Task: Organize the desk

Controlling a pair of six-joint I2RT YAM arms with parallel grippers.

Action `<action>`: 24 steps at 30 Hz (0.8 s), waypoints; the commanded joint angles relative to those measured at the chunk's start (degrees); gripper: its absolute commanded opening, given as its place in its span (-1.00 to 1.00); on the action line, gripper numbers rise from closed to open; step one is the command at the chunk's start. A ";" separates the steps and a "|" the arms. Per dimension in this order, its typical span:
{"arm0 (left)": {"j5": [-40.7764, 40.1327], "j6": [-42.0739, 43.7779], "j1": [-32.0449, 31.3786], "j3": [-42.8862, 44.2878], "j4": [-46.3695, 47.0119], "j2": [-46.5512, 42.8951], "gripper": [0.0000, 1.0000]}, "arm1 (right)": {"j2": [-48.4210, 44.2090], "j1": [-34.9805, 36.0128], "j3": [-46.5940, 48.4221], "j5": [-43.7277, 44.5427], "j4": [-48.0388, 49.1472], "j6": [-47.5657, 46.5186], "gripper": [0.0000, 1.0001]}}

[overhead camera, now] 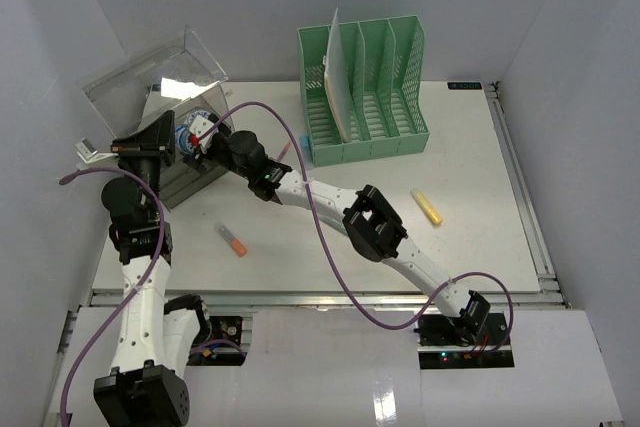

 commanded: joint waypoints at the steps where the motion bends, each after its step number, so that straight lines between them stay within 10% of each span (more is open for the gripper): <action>1: 1.99 0.26 -0.19 1.08 2.93 -1.97 -1.00 | -0.73 0.44 2.65 0.47 2.85 0.71 0.90; 11: 1.99 0.43 -0.19 1.30 2.50 -1.81 -1.00 | -3.33 0.11 1.71 -4.92 1.65 -0.28 0.85; 24: 1.32 4.48 -0.19 -2.52 -2.47 -4.50 -1.00 | -34.46 -6.16 -31.98 -56.36 -31.33 -23.54 1.00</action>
